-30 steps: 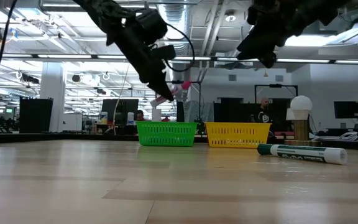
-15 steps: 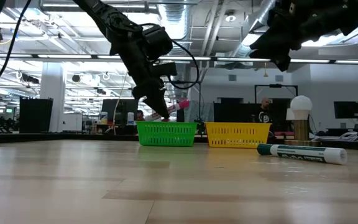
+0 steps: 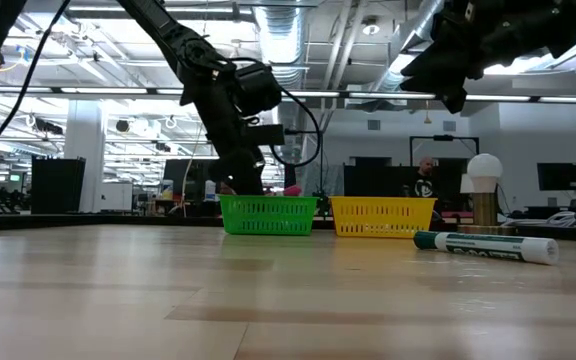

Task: Pick & Place Markers
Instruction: Put the white and pink marker into the green bin, then put the white and green marker into the green bin

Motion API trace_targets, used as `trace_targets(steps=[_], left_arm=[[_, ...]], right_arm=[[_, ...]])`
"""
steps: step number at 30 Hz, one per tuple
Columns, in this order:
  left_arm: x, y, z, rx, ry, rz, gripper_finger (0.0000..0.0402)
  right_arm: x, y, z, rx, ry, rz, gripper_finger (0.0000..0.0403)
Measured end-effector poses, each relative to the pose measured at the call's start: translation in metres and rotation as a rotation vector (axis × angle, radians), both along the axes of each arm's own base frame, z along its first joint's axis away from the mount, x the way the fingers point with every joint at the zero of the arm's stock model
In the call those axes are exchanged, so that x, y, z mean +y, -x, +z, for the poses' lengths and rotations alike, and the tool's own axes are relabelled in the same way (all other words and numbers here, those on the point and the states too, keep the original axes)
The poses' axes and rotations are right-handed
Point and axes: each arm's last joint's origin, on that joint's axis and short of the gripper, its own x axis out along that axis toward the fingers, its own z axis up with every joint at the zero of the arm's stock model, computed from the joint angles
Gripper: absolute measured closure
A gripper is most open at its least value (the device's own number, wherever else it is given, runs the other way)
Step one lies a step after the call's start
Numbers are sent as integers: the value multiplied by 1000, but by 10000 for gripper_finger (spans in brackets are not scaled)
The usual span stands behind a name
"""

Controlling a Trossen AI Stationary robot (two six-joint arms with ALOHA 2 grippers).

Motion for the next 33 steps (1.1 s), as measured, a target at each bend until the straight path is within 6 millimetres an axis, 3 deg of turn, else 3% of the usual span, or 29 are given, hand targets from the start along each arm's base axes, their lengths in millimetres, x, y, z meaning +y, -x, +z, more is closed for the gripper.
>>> trace_targets(steps=[10, 21, 23, 27, 33], left_arm=[[1, 0, 0, 5, -17, -25, 313], [3, 1, 4, 18, -99, 18, 250], [0, 3, 16, 10, -173, 51, 238], [-17, 11, 63, -132, -238, 125, 225], [-43, 41, 138, -491, -14, 278, 225]], right_arm=[[0, 0, 1, -7, -4, -2, 289], [0, 0, 1, -7, -4, -2, 289], [0, 0, 1, -7, -4, -2, 289], [4, 0, -1, 14, -19, 35, 289], [12, 2, -10, 104, -74, 111, 289]])
